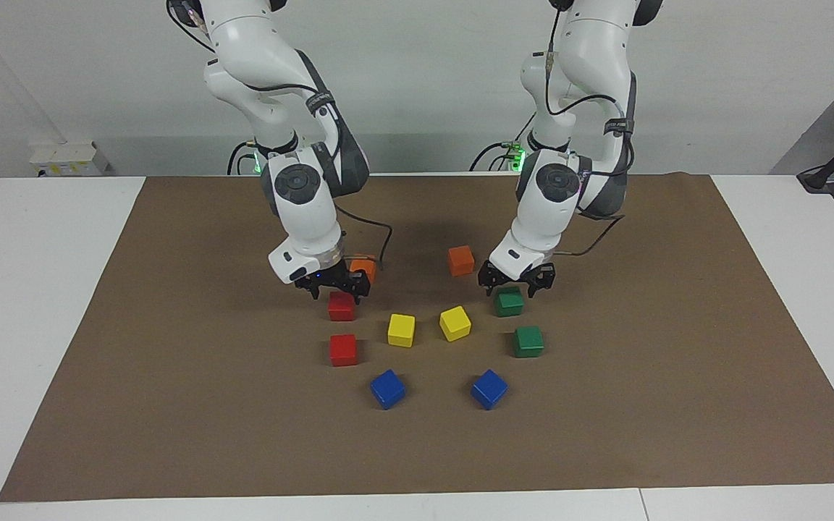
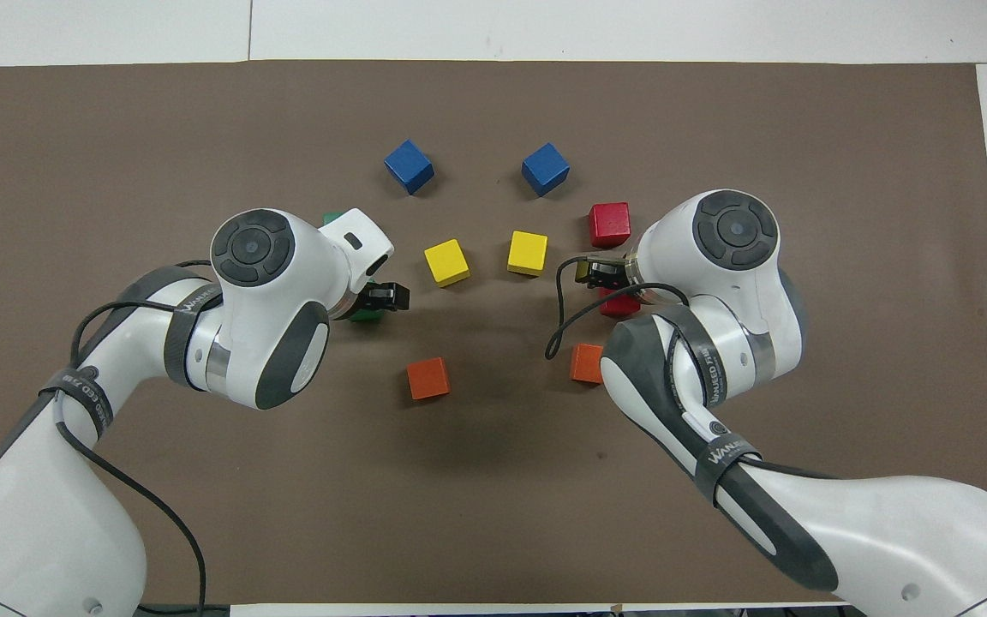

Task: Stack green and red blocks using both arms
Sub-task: 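Lift the green cube with the left gripper while the right gripper lifts red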

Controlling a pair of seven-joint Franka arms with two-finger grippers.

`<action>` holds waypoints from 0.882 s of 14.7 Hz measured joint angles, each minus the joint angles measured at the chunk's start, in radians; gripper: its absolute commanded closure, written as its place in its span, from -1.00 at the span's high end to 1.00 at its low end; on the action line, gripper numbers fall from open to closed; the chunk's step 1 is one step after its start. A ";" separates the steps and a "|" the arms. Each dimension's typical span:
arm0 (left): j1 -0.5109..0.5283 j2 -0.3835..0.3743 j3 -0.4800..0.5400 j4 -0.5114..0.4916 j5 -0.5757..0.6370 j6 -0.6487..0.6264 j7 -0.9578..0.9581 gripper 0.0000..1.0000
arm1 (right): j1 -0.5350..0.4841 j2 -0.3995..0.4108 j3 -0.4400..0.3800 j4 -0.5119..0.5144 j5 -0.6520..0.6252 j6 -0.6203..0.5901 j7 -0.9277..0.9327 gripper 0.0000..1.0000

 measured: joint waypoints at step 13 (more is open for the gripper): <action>-0.002 0.040 0.001 0.000 0.017 0.061 0.000 0.47 | -0.078 -0.015 -0.011 0.168 -0.003 -0.247 -0.226 -1.00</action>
